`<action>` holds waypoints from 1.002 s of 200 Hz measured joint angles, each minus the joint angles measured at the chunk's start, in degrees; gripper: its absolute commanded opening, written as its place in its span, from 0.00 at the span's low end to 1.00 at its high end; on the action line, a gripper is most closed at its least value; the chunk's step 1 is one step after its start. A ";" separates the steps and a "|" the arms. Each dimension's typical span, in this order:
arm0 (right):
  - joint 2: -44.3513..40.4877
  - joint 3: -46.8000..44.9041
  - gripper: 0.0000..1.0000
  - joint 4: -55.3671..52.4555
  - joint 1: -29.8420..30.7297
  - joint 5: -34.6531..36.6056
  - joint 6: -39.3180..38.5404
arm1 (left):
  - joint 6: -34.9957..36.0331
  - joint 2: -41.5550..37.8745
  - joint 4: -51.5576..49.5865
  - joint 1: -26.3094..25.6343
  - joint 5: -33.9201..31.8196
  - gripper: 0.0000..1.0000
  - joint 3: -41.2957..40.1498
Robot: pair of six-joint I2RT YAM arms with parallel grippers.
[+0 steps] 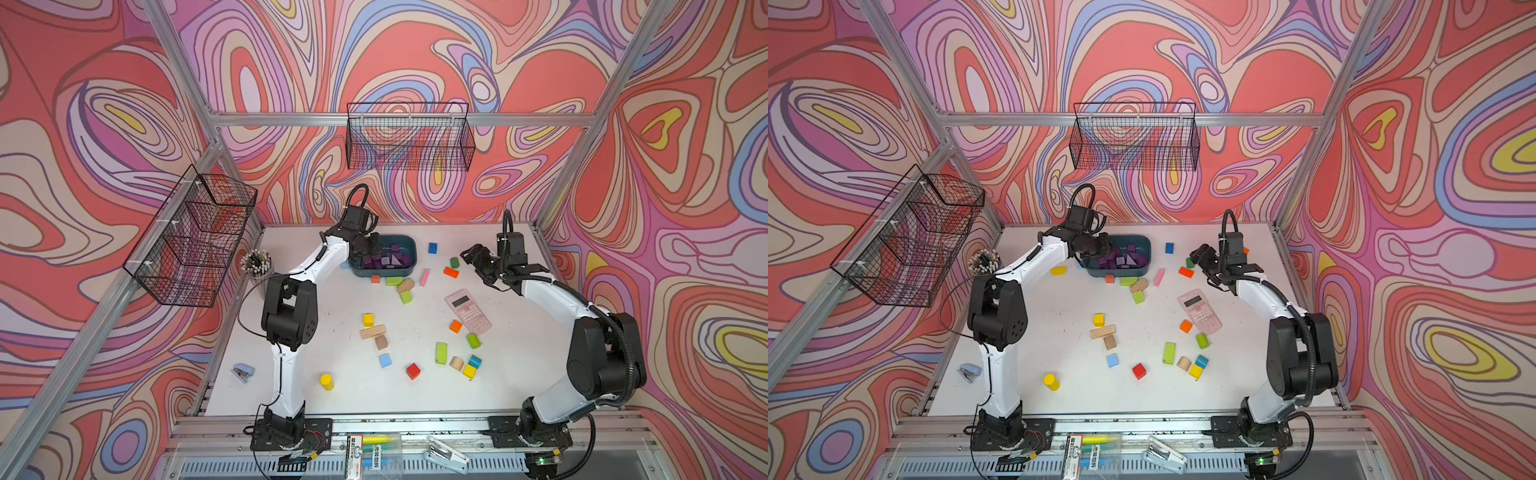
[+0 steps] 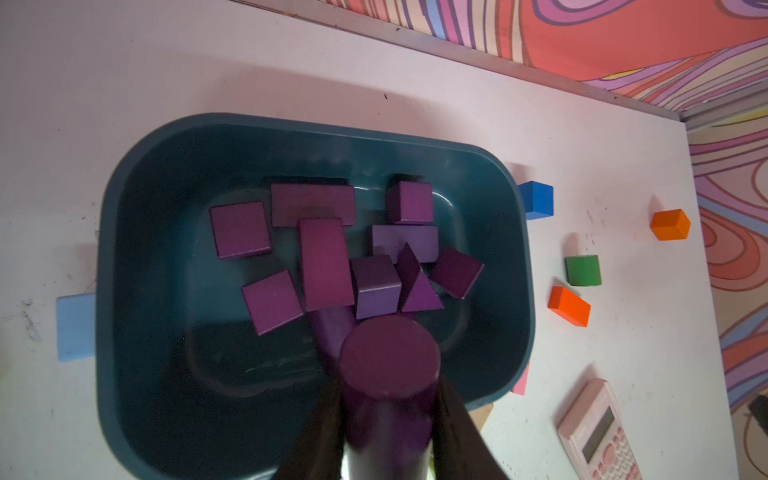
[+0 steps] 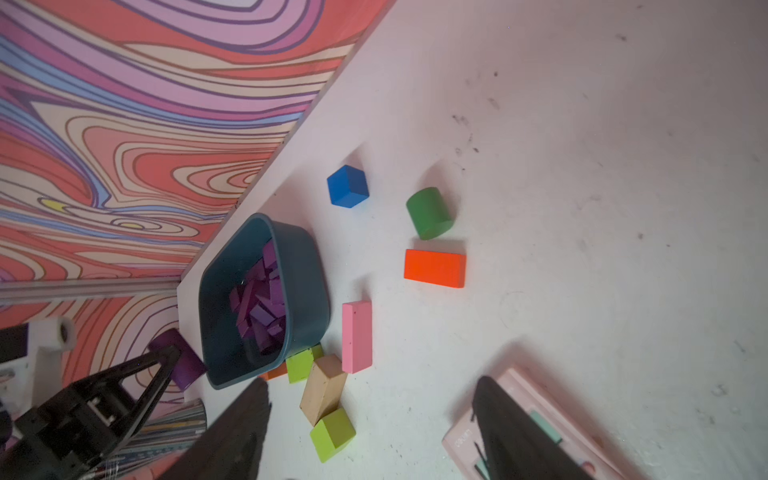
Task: Pick purple bricks into the storage bin
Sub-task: Place the building block in the storage box.
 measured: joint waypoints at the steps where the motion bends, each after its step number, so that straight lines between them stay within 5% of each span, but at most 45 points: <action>1: -0.07 0.09 0.81 -0.02 0.15 0.02 -0.09 | -0.02 0.02 0.02 0.02 -0.07 0.26 0.00; 56: -3.48 0.44 0.81 -0.79 5.44 2.08 -4.59 | -1.25 1.62 1.42 1.92 -1.73 0.26 0.37; 200: -3.58 1.16 0.81 -2.51 5.55 3.78 -6.36 | 3.15 10.60 -1.70 2.73 -6.51 0.31 9.92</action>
